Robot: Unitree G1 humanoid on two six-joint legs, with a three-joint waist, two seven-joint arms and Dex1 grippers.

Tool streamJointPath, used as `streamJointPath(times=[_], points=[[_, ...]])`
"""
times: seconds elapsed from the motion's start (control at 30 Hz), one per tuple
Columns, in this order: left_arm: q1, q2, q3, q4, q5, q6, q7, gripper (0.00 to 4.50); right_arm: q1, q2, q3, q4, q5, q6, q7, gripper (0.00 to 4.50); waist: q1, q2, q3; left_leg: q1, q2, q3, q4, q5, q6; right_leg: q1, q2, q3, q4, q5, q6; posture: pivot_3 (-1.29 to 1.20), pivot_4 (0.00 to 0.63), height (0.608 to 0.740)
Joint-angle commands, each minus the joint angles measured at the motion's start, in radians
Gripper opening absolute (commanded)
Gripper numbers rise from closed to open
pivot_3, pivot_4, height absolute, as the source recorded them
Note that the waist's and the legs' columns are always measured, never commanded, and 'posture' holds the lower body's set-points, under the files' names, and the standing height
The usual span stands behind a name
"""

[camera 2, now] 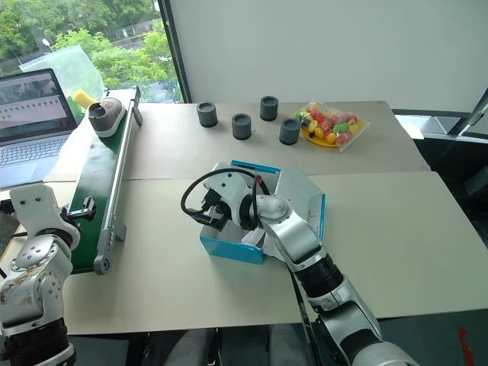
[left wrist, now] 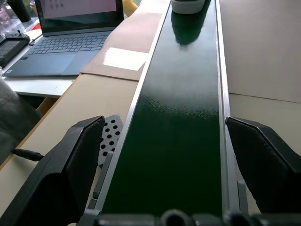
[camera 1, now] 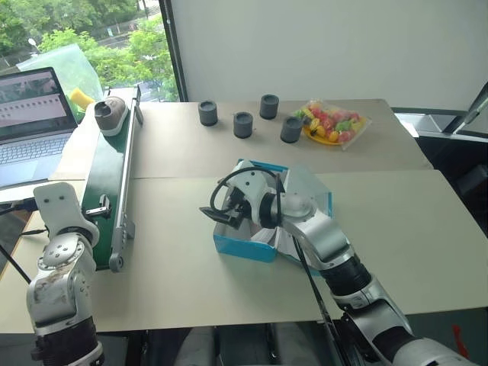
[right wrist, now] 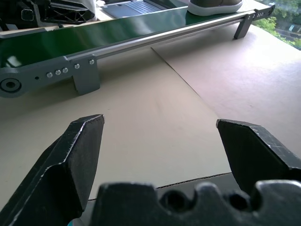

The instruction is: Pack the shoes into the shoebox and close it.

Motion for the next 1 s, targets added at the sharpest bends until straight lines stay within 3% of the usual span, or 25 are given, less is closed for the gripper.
streamJointPath(times=[0.03,1.0], points=[[-0.018,0.010,0.012,-0.007,-0.002,-0.002,-0.007,4.43,-0.005,0.000,-0.029,-0.044,0.003,-0.005,-0.004,4.50,0.000,0.000,0.000,0.000,0.000,0.000,0.000,0.000,0.000,0.000,0.000,0.000,0.000,0.000,0.000,0.00,0.150,0.740],[-0.002,-0.001,0.047,0.048,-0.034,0.013,-0.017,4.43,-0.003,0.013,-0.040,-0.119,0.019,0.039,-0.029,4.50,-0.001,0.000,0.000,0.000,0.000,0.000,0.000,0.000,0.000,0.000,0.000,0.000,0.000,0.000,0.000,0.00,0.150,0.740]])
